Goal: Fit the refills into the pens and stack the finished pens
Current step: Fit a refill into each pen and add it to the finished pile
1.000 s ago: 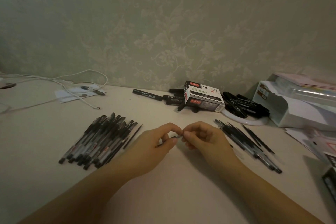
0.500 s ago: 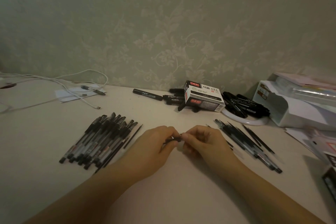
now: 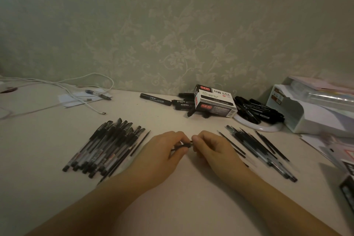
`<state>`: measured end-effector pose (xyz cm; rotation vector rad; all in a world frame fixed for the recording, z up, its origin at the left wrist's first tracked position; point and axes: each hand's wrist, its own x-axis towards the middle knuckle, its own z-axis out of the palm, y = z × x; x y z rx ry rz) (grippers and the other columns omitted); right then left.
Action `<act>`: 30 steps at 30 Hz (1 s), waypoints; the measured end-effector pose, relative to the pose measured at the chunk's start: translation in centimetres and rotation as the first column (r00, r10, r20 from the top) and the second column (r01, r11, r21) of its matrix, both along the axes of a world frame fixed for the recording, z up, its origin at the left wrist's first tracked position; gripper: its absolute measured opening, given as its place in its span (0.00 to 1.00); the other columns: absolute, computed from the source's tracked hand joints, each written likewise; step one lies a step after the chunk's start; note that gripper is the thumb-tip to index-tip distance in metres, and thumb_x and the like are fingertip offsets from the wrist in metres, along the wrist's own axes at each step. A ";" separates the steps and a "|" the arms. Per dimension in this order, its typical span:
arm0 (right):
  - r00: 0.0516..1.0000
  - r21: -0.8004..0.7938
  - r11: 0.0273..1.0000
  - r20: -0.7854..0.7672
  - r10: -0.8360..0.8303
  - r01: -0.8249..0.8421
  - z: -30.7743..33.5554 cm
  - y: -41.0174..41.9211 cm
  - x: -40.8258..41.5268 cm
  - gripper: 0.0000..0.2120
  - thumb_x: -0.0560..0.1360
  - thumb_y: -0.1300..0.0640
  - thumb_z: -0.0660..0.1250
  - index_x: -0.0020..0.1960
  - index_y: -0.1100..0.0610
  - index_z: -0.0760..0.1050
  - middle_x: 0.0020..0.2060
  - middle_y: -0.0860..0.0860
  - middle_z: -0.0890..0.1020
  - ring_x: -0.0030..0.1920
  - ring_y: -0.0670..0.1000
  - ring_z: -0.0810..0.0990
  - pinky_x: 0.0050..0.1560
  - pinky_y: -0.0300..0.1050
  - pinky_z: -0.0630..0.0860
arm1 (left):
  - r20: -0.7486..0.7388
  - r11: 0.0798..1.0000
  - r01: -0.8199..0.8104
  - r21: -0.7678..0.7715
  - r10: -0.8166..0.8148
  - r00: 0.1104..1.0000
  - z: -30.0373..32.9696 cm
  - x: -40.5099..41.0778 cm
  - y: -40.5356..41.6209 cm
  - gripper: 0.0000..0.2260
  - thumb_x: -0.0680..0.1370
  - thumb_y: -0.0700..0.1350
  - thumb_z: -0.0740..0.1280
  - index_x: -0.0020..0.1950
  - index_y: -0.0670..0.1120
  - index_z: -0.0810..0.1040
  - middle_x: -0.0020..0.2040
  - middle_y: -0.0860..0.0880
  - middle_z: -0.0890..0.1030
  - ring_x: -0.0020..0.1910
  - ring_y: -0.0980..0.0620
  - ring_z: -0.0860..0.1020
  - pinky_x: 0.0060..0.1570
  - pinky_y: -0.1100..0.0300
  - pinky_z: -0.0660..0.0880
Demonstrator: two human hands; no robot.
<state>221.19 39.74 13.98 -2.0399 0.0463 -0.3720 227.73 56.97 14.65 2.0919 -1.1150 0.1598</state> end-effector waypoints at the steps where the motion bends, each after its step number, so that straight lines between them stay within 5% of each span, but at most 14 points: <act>1: 1.000 -0.012 1.000 0.005 -0.012 0.012 0.0 0.1 0.1 0.18 0.80 0.45 0.62 0.36 0.54 0.75 0.26 0.46 0.74 0.28 0.43 0.70 0.31 0.35 0.68 | 0.002 1.000 0.005 0.006 -0.005 1.000 0.0 0.0 0.0 0.06 0.80 0.49 0.64 0.55 0.54 0.78 0.49 0.58 0.79 0.48 0.63 0.75 0.48 0.68 0.73; 5: 0.999 -0.008 1.000 0.027 -0.018 0.018 0.0 0.3 0.1 0.22 0.77 0.37 0.59 0.37 0.53 0.76 0.28 0.46 0.76 0.28 0.42 0.72 0.32 0.33 0.68 | 0.002 1.000 -0.001 -0.010 0.001 1.000 0.1 0.0 0.0 0.05 0.79 0.49 0.64 0.54 0.54 0.78 0.48 0.59 0.79 0.47 0.65 0.75 0.45 0.73 0.69; 9: 0.999 0.026 0.998 0.016 0.052 -0.052 0.0 0.1 0.0 0.06 0.78 0.46 0.66 0.45 0.46 0.77 0.35 0.46 0.81 0.32 0.39 0.76 0.33 0.32 0.71 | -0.038 0.999 -0.016 -0.039 0.014 0.999 0.0 0.1 0.0 0.05 0.79 0.48 0.65 0.53 0.54 0.78 0.46 0.59 0.79 0.46 0.64 0.76 0.42 0.75 0.68; 15: 0.996 0.048 0.995 -0.009 0.089 -0.088 0.1 -0.1 0.0 0.14 0.81 0.50 0.63 0.37 0.50 0.74 0.26 0.44 0.72 0.27 0.41 0.68 0.30 0.33 0.66 | -0.001 0.999 0.022 -0.029 -0.022 1.000 0.4 0.1 0.2 0.05 0.79 0.48 0.65 0.54 0.53 0.79 0.46 0.57 0.79 0.46 0.62 0.76 0.44 0.73 0.70; 21: 0.996 0.112 0.990 -0.034 0.088 -0.083 0.5 0.0 -0.1 0.15 0.81 0.51 0.64 0.35 0.49 0.75 0.26 0.45 0.74 0.27 0.43 0.68 0.28 0.34 0.65 | 0.103 0.999 0.006 -0.039 -0.002 0.995 0.9 0.1 0.1 0.04 0.78 0.46 0.68 0.51 0.51 0.80 0.43 0.55 0.79 0.42 0.60 0.75 0.41 0.72 0.69; 26: 0.978 -0.116 0.981 0.159 -0.134 0.153 0.3 0.4 -0.4 0.07 0.78 0.43 0.63 0.46 0.43 0.77 0.40 0.42 0.80 0.39 0.39 0.77 0.39 0.31 0.72 | 0.038 0.995 -0.087 -0.055 0.089 0.995 0.5 0.3 0.3 0.05 0.79 0.49 0.65 0.53 0.55 0.78 0.47 0.57 0.79 0.46 0.60 0.75 0.47 0.65 0.73; 28: 0.944 -0.347 0.889 0.243 -0.222 0.298 0.3 0.0 -0.3 0.04 0.78 0.48 0.66 0.52 0.45 0.77 0.44 0.38 0.76 0.45 0.39 0.74 0.43 0.29 0.69 | 0.012 0.990 -0.131 -0.045 0.132 0.991 0.3 0.5 0.5 0.06 0.79 0.49 0.64 0.54 0.55 0.78 0.47 0.57 0.79 0.47 0.60 0.75 0.48 0.64 0.74; 30: 0.946 -0.500 0.805 0.220 -0.239 0.320 -0.2 -0.6 -0.1 0.12 0.77 0.49 0.68 0.60 0.48 0.77 0.50 0.39 0.70 0.50 0.40 0.70 0.49 0.30 0.64 | 0.010 0.986 -0.161 -0.037 0.161 0.987 0.3 0.7 0.6 0.06 0.79 0.49 0.64 0.54 0.55 0.78 0.47 0.57 0.79 0.46 0.60 0.74 0.47 0.66 0.72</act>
